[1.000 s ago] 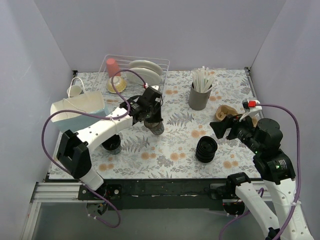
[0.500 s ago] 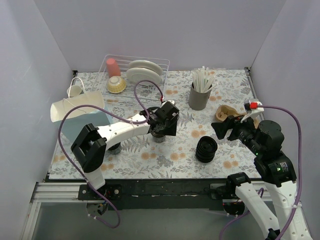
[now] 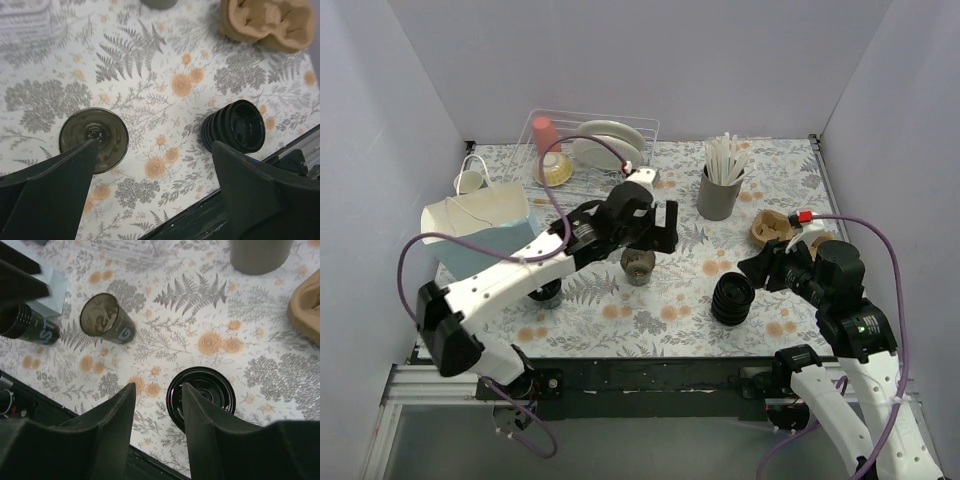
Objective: Pack the takeout coffee
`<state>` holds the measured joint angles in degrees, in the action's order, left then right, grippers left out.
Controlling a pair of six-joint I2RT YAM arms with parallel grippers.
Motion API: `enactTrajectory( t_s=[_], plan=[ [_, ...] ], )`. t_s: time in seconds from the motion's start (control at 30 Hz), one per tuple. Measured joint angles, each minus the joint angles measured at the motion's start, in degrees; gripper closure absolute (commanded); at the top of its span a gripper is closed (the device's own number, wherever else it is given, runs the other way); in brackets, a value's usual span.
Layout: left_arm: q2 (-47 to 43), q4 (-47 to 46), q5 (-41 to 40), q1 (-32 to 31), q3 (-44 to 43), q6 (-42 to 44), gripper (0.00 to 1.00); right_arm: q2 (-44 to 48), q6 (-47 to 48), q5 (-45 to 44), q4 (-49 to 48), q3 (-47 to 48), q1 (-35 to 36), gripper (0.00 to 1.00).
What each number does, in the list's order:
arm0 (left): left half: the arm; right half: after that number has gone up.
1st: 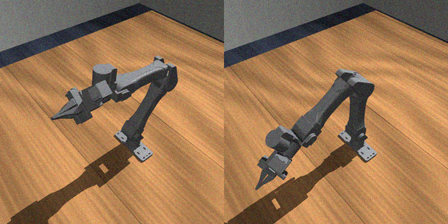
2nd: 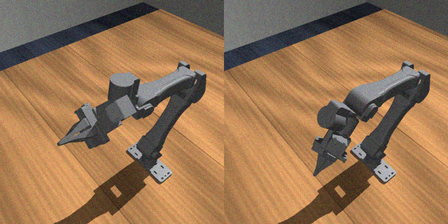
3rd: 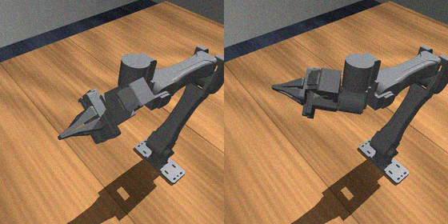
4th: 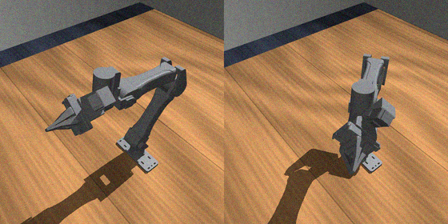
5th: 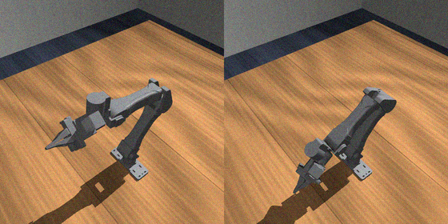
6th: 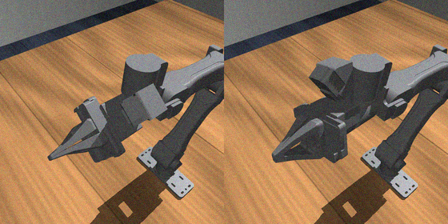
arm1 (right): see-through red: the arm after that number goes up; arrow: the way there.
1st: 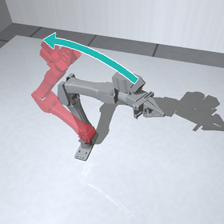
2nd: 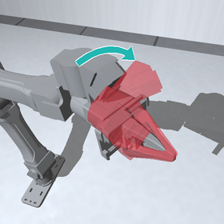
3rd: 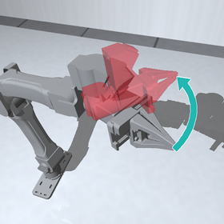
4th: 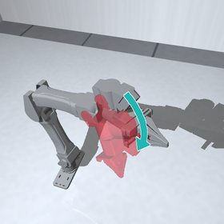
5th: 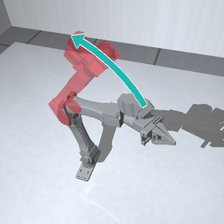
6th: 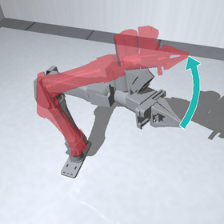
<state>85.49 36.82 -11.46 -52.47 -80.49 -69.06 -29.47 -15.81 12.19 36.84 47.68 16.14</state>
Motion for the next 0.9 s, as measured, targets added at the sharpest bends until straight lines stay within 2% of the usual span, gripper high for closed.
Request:
enactTrajectory(
  t_s=[0.23, 0.53, 0.9],
  plan=[
    [-17.77, -4.68, -6.6, 0.0, 12.57, 6.45, 0.02, -2.99, -2.12, 4.42, 0.22, -7.08, 0.0, 0.52],
    [-28.85, -12.46, -7.45, 0.07, 32.92, 7.28, 0.02, -9.01, -2.43, 6.32, -0.83, -11.96, 0.0, 0.5],
    [-28.94, -17.99, -2.86, 0.07, 35.12, 7.17, 0.02, -12.24, -1.77, 6.01, -1.44, -11.93, 0.0, 0.49]
  ],
)
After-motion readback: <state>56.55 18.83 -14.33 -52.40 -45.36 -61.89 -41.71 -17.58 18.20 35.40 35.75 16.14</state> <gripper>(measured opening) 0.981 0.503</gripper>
